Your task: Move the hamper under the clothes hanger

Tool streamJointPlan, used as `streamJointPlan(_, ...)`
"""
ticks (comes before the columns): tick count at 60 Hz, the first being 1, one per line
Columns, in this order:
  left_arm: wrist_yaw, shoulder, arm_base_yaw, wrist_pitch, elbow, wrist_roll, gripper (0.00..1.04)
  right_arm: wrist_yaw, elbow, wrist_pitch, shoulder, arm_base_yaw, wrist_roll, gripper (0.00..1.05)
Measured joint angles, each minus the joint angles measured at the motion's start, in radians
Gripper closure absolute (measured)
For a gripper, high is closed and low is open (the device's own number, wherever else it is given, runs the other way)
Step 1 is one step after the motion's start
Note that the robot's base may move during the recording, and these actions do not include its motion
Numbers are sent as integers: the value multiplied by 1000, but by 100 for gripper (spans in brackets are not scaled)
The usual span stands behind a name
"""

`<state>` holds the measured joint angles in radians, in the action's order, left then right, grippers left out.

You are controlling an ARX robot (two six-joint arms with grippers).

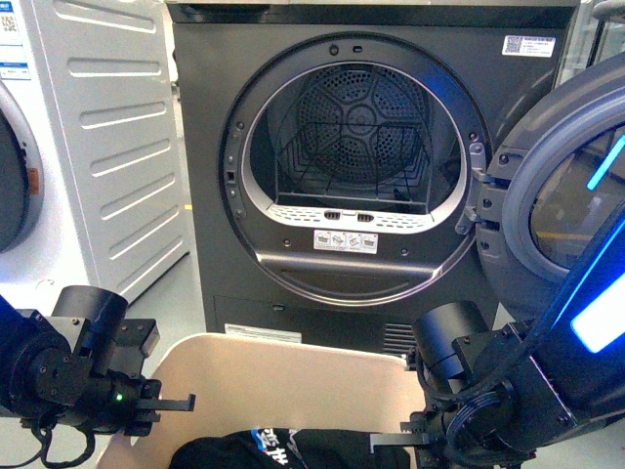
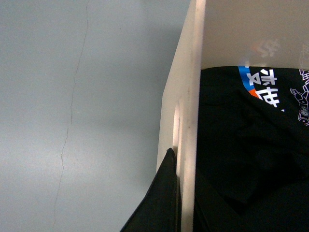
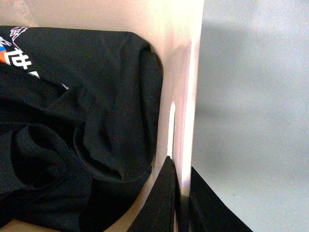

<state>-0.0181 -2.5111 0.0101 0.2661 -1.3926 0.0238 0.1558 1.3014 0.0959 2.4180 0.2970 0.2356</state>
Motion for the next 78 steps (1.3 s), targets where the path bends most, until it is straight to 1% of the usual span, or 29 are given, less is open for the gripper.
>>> streamJointPlan(38, 0, 0, 0, 0, 1, 0, 101, 0, -1, 0, 0, 0, -3, 102)
streamJointPlan(51, 20, 2, -33, 0, 5, 0, 101, -29, -1, 3, 0, 32, -1, 102)
streamJointPlan(78, -7, 5, 16, 3, 1, 0, 101, 11, -2, 3, -4, -17, -4, 102)
